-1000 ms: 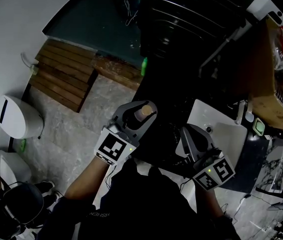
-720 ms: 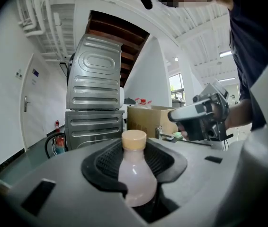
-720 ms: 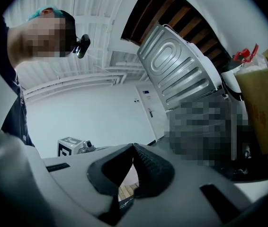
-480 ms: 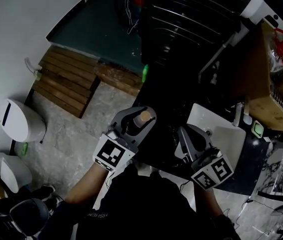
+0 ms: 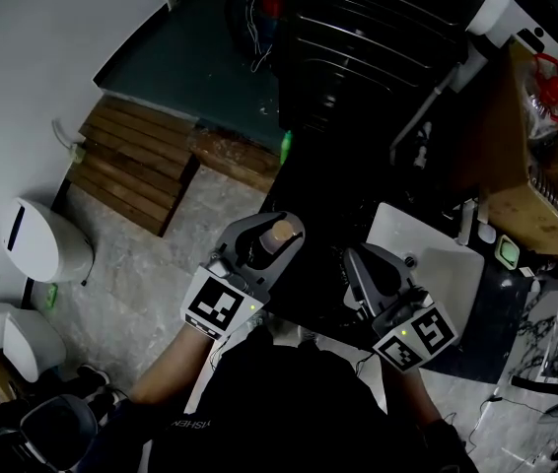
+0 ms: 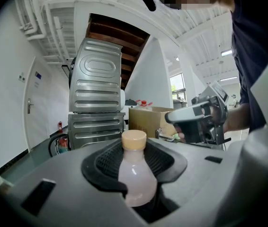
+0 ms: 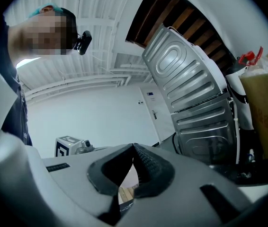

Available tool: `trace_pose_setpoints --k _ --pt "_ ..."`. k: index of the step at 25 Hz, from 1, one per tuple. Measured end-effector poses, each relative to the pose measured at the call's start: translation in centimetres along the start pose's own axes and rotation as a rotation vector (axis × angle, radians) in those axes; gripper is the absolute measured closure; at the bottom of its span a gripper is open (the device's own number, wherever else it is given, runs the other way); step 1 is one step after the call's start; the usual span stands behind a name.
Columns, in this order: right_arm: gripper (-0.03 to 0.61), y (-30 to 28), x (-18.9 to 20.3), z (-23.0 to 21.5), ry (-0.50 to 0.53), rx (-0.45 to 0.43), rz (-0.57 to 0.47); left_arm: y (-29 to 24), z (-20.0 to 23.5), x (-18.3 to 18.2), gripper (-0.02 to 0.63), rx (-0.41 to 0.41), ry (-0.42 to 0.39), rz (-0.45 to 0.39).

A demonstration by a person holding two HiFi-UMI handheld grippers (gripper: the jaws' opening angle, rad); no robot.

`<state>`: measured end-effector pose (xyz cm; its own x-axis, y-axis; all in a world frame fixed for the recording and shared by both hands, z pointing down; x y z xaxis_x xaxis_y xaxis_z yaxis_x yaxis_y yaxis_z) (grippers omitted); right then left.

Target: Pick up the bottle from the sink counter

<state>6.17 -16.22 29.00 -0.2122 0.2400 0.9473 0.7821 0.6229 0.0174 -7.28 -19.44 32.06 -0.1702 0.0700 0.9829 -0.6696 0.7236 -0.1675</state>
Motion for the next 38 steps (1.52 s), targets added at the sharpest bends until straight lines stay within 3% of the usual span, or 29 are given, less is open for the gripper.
trace_pose_setpoints --k 38 --pt "0.555 -0.41 0.32 0.76 -0.001 -0.028 0.029 0.82 -0.24 -0.14 0.472 -0.007 0.008 0.005"
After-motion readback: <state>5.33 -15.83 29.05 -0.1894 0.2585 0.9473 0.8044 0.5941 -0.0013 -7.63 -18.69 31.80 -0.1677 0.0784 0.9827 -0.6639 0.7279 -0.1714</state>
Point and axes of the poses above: the fingertips, and each gripper's own axes: y backward along the fingers, z to its left, x out of its underside, the point moved 4 cm from there along y, backward along the fingers, and after that the axes turned 7 degrees about -x, right-handed, at the moved point
